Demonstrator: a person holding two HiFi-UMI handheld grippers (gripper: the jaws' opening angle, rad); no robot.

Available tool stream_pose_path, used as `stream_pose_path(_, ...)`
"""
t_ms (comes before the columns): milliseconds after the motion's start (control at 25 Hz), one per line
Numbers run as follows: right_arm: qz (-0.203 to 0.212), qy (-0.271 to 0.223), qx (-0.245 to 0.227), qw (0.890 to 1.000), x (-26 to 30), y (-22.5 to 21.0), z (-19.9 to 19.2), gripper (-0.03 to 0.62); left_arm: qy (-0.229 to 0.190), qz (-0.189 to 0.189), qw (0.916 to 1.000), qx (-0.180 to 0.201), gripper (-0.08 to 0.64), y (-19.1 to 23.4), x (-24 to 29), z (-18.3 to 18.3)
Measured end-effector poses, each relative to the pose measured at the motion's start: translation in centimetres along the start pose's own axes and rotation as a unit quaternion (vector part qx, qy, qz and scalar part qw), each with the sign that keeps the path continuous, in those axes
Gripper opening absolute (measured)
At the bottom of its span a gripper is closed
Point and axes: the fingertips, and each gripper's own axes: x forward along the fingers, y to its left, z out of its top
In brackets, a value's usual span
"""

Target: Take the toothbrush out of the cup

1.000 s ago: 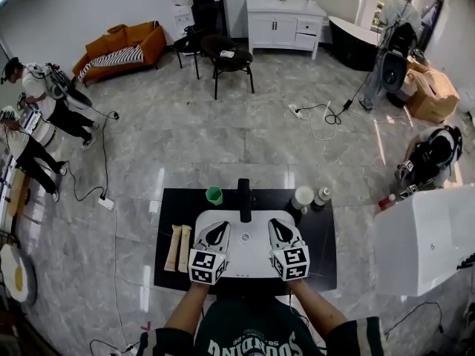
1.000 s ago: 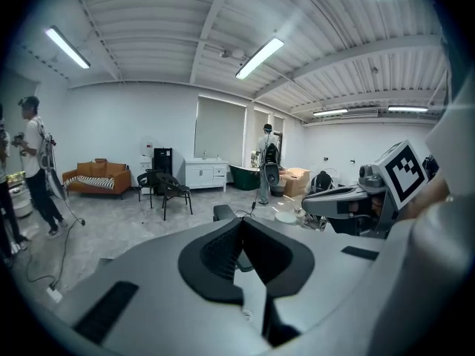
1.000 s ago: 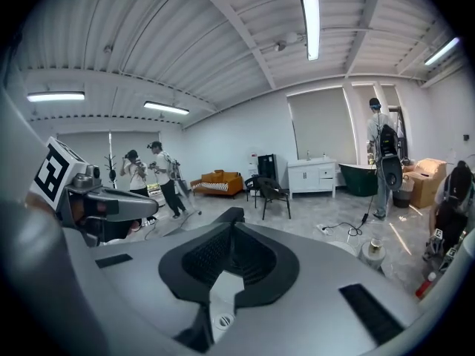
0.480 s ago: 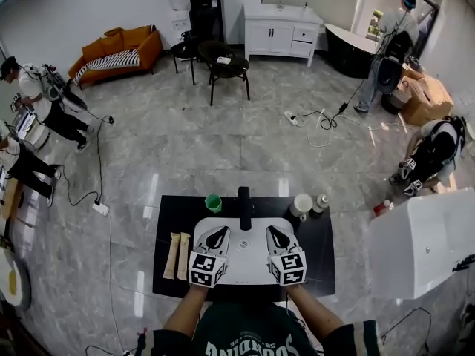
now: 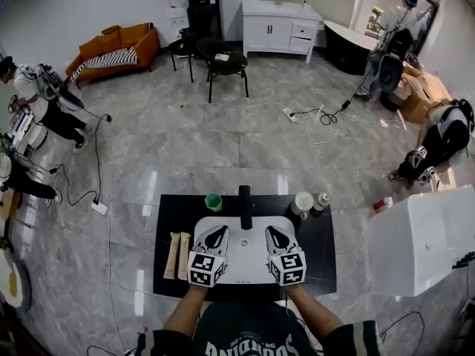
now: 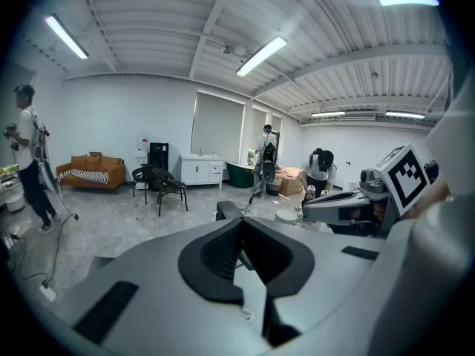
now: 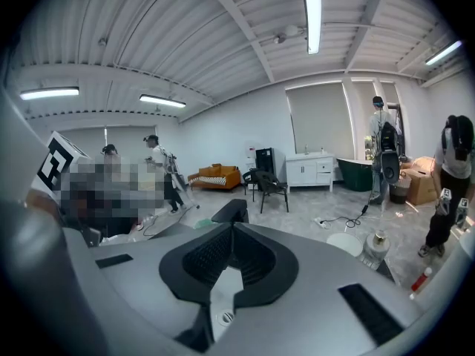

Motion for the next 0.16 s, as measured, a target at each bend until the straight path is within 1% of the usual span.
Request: stream_pose_path(160, 0.001, 0.002, 0.020, 1.000, 0.15, -0.01, -0.47, 0.043, 0.004, -0.001, 1.0000, -0.002, 0.011, 0.05, 0.00, -0.41)
